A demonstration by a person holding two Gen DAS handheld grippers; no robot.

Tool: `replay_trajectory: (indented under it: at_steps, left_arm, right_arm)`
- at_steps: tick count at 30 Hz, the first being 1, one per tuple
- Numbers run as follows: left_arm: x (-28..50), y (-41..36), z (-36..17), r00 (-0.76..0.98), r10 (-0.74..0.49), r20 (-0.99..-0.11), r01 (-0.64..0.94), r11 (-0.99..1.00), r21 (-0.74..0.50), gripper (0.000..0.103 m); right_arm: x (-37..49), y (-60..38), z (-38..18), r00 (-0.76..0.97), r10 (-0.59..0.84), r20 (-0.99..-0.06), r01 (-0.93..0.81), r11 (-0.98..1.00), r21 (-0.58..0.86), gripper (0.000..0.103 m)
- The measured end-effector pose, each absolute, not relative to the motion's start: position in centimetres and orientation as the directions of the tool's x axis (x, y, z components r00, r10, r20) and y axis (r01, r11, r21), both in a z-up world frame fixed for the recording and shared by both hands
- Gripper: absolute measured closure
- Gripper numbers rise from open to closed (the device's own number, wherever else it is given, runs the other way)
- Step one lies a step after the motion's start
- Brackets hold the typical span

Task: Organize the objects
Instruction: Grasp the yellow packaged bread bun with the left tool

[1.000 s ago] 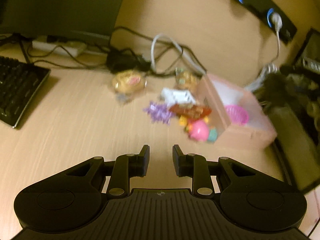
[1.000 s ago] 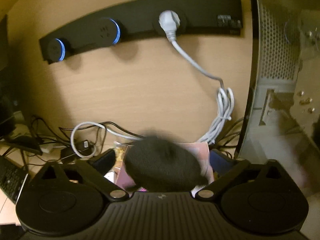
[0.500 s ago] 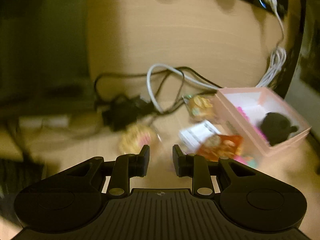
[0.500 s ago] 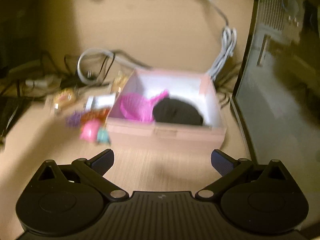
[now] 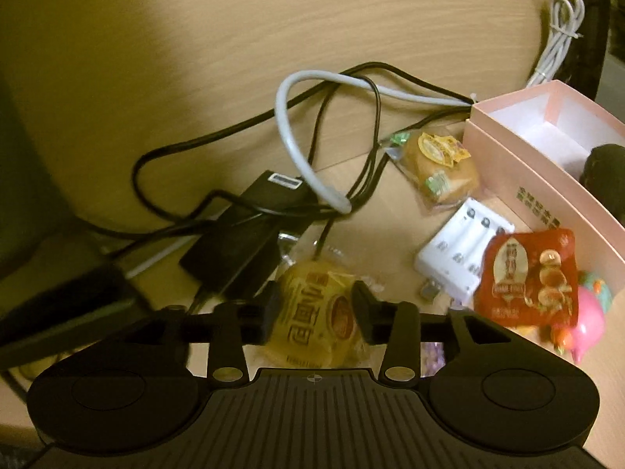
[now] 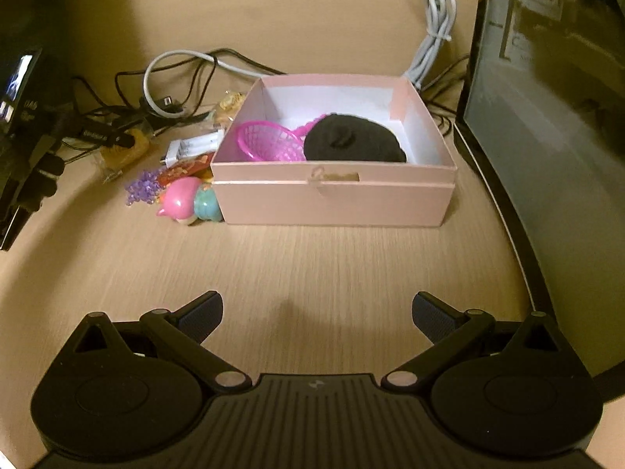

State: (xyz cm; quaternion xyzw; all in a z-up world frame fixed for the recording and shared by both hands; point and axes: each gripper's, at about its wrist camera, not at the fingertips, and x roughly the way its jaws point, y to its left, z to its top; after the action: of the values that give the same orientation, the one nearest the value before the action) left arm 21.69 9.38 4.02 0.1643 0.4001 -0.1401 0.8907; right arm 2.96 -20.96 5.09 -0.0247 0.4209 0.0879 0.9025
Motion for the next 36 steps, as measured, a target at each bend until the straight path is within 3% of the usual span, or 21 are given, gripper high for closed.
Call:
replay_trajectory:
  at_steps: [2, 11, 18, 26, 36]
  left_arm:
    - [22.1, 9.2, 3.8, 0.635, -0.124, -0.762, 0.387, 0.905, 0.176, 0.047]
    - [21.8, 10.8, 3.7, 0.603, -0.176, -0.778, 0.400, 0.911, 0.104, 0.046]
    - [19.8, 13.2, 2.8, 0.667, -0.219, -0.712, 0.320, 0.948, 0.008, 0.045]
    - [15.5, 14.4, 2.3, 0.716, -0.233, -0.658, 0.240, 0.967, -0.081, 0.047]
    - [8.0, 12.2, 2.7, 0.692, -0.259, -0.674, 0.198, 0.966, -0.168, 0.053]
  right_arm:
    - [2.7, -20.9, 5.0, 0.627, 0.132, -0.768, -0.177, 0.984, 0.025, 0.000]
    - [1.6, -21.2, 4.9, 0.621, 0.127, -0.774, -0.160, 0.987, 0.033, 0.000]
    - [0.4, -21.2, 5.0, 0.622, 0.117, -0.774, -0.154, 0.988, 0.026, 0.000]
    - [-1.0, -20.8, 5.4, 0.631, 0.114, -0.767, -0.161, 0.987, 0.014, 0.000]
    - [-1.6, -19.0, 6.1, 0.653, 0.154, -0.741, -0.231, 0.973, -0.002, 0.000]
